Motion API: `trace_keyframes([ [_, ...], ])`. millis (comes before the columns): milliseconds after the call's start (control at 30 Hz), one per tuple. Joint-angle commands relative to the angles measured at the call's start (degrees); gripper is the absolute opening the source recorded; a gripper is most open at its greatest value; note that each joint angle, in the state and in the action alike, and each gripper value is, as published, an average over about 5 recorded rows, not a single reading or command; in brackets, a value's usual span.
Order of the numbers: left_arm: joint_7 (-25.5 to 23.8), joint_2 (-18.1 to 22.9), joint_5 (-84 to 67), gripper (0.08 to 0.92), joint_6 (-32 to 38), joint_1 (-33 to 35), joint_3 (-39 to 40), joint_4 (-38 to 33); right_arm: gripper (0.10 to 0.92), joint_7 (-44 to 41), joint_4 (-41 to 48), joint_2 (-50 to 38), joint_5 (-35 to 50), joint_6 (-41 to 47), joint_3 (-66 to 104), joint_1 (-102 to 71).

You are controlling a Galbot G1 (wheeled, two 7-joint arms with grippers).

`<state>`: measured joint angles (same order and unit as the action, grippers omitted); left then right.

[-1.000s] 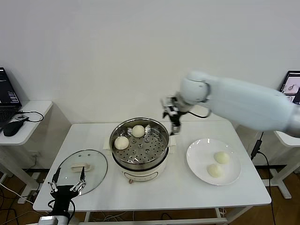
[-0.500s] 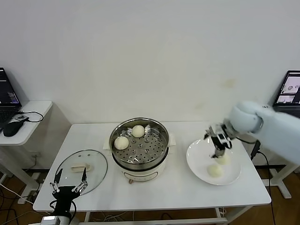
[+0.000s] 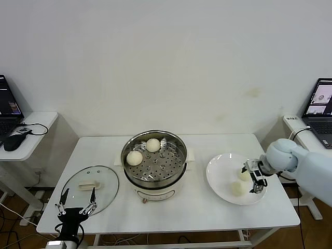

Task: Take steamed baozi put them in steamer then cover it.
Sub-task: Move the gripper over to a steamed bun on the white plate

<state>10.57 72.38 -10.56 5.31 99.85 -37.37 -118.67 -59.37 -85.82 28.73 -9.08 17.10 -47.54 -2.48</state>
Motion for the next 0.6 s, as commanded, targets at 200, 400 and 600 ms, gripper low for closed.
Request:
trace_keyframes([
  [200,-0.03,0.08,-0.01,0.823,0.09,0.46,-0.49,-0.47,0.823,2.25,6.6,6.22,-2.19,-0.93,2.96,-5.16],
  [400,-0.03,0.14,-0.09,0.823,0.13,0.84,-0.94,-0.63,0.819,2.42,7.52,7.75,-2.47,-0.64,3.06,-5.68],
  [600,0.01,0.22,-0.16,0.823,0.15,0.66,-1.0,-0.49,0.766,2.27,7.52,7.74,-2.6,-0.07,3.07,-5.63],
])
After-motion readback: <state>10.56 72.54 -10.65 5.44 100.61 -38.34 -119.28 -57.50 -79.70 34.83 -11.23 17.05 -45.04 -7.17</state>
